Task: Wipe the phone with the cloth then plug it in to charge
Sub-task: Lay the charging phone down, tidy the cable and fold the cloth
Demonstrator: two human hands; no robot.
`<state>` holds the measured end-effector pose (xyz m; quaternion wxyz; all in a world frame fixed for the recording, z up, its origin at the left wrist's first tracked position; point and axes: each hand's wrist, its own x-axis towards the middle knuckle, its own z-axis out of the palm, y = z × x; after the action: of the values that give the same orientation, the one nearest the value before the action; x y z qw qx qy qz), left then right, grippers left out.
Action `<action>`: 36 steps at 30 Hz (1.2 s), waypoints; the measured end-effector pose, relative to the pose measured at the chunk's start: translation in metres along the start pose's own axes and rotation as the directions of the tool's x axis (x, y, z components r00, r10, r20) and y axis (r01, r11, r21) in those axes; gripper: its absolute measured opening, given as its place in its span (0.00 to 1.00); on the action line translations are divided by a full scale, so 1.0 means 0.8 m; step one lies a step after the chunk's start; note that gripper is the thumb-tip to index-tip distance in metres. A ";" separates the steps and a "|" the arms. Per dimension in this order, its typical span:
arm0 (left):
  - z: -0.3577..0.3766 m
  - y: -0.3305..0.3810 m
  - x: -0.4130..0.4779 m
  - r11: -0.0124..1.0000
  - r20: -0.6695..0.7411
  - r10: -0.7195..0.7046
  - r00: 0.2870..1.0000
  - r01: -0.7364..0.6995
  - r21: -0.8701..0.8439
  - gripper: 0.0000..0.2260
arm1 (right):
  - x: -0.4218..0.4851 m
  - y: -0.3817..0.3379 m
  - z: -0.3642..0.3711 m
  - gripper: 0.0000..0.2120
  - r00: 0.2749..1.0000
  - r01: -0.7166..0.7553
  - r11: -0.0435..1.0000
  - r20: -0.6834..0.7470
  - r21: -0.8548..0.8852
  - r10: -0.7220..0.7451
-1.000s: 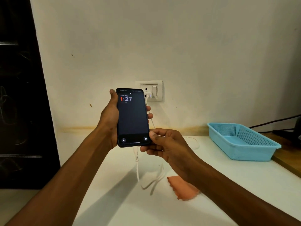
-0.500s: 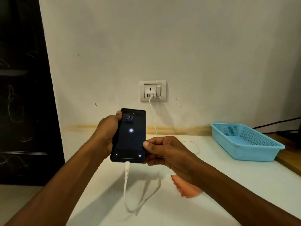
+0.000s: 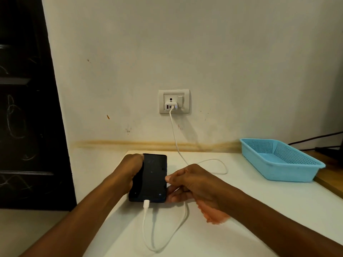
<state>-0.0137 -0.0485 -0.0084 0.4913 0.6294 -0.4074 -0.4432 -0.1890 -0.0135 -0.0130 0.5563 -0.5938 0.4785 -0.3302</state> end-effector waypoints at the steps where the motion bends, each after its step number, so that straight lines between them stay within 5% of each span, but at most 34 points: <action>1: 0.001 -0.004 0.005 0.999 -0.001 -0.008 1.000 0.008 0.037 0.10 | 0.001 -0.003 -0.006 0.11 1.000 0.004 0.998 -0.027 -0.063 -0.006; 8: 0.015 -0.013 0.021 0.961 -0.067 0.127 0.990 -0.106 0.254 0.08 | 0.033 0.000 -0.076 0.14 0.912 0.016 0.859 -0.345 -0.512 -0.222; 12: 0.024 -0.012 0.023 0.898 -0.045 0.208 0.977 -0.172 0.406 0.14 | 0.060 0.005 -0.094 0.19 0.927 0.004 0.740 -0.275 -0.673 -0.255; 15: 0.031 -0.010 0.016 0.823 -0.018 0.251 0.968 -0.204 0.530 0.11 | 0.078 0.004 -0.093 0.14 0.933 -0.005 0.657 -0.240 -0.754 -0.267; 24: 0.048 -0.012 -0.017 0.327 0.069 0.430 0.900 -0.227 0.917 0.12 | 0.094 -0.012 -0.090 0.06 0.856 0.126 0.623 -0.233 -0.772 -0.462; 30: 0.049 -0.011 -0.012 0.197 0.119 0.384 0.915 -0.208 0.958 0.22 | 0.092 -0.047 -0.081 0.07 0.782 0.379 0.789 -0.288 -0.484 -0.553; 33: 0.049 -0.002 -0.008 0.262 0.101 0.433 0.896 -0.233 0.936 0.27 | 0.091 -0.066 -0.078 0.08 0.762 0.474 0.816 -0.310 -0.330 -0.568; 36: 0.048 0.009 0.011 0.516 0.073 0.415 0.907 -0.301 0.802 0.31 | 0.085 -0.083 -0.074 0.10 0.723 0.550 0.790 -0.317 -0.271 -0.613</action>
<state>-0.0487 -0.0684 -0.0079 0.2628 0.7104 -0.6500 -0.0615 -0.2080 -0.1027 0.0517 0.2687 -0.6782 0.3924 -0.5602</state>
